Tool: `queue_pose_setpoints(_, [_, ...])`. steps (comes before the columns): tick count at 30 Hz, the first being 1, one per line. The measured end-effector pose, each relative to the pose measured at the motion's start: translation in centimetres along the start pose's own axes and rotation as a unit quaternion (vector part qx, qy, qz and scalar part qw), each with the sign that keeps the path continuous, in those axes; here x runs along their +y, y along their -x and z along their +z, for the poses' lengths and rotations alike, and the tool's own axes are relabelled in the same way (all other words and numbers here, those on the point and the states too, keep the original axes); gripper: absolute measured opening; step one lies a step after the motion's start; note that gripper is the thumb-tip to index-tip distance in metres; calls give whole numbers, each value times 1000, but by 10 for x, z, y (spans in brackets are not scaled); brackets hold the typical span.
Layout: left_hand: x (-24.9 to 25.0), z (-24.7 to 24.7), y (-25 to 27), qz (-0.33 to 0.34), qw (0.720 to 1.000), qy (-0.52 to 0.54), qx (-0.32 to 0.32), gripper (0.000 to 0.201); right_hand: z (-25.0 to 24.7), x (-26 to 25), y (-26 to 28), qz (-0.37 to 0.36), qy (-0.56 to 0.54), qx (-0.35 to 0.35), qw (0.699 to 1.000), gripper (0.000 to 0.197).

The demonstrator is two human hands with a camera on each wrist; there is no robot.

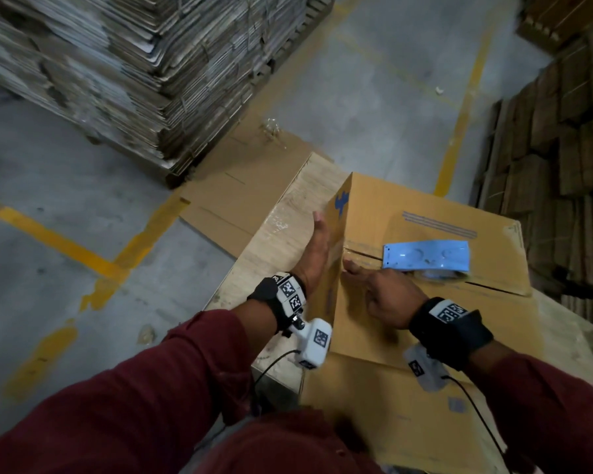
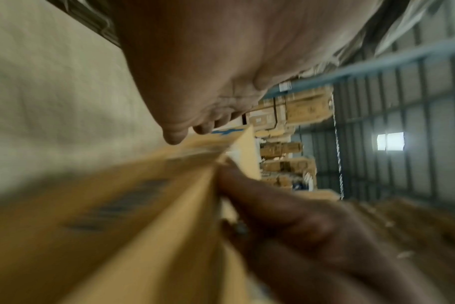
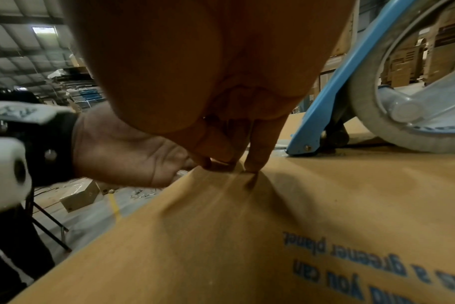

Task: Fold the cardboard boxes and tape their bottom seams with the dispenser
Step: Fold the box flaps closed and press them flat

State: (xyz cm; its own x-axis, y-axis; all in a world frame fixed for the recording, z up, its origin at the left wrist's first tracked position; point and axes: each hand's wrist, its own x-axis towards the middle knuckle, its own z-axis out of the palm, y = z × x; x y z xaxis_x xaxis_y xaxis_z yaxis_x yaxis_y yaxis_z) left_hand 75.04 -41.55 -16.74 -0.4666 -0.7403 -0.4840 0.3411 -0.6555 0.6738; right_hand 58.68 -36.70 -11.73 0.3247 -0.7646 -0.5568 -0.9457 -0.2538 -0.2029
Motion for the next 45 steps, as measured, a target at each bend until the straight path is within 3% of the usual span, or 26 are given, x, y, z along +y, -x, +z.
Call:
queue_pose_setpoints(3, [-8, 11, -9, 17, 995, -87, -34, 113, 3, 4, -2, -9, 13, -10, 1000, 87])
queue_pose_setpoints(5, [-23, 8, -18, -11, 992, -115, -44, 103, 4, 4, -1, -18, 17, -5, 1000, 86])
queue_pose_setpoints(8, [3, 6, -8, -39, 973, -212, -84, 105, 4, 2, 1, -5, 1, 13, 1000, 86])
queue_pose_setpoints(10, [32, 7, -3, -40, 943, -310, -110, 85, 5, 4, 1, -11, -11, 31, 999, 85])
queue_pose_setpoints(12, [55, 9, -6, -25, 894, -436, -98, 84, 5, 6, -1, -14, -16, 27, 999, 84])
queue_pose_setpoints(15, [62, 19, -6, 47, 787, -611, -74, 64, 0, 10, 3, -38, -49, 2, 998, 71])
queue_pose_setpoints(18, [42, 39, 0, 109, 705, -698, -63, 76, -22, 39, 30, -53, -53, 86, 993, 59])
queue_pose_setpoints(20, [24, 51, -1, 119, 677, -722, -74, 87, -45, 67, 51, -57, -9, 159, 986, 53])
queue_pose_setpoints(22, [13, 62, -7, 79, 688, -719, -63, 93, -72, 96, 66, -49, 55, 162, 984, 51])
queue_pose_setpoints(24, [5, 75, -11, 54, 686, -724, -48, 97, -91, 118, 68, -42, 121, 83, 988, 56])
queue_pose_setpoints(28, [-17, 88, -21, -13, 560, -827, -43, 143, -90, 141, 46, -66, 173, -2, 983, 79])
queue_pose_setpoints(30, [-26, 82, -23, -57, 532, -844, -27, 160, -78, 143, 35, -80, 191, -13, 978, 76])
queue_pose_setpoints(33, [-36, 79, -23, -88, 469, -878, -31, 165, -67, 149, 30, -113, 222, -5, 968, 61])
queue_pose_setpoints(36, [-37, 79, -29, -116, 461, -879, -25, 165, -67, 159, 38, -125, 213, 14, 969, 57])
queue_pose_setpoints(45, [-35, 70, -30, -113, 492, -862, -32, 166, -83, 183, 67, -113, 172, 40, 978, 55])
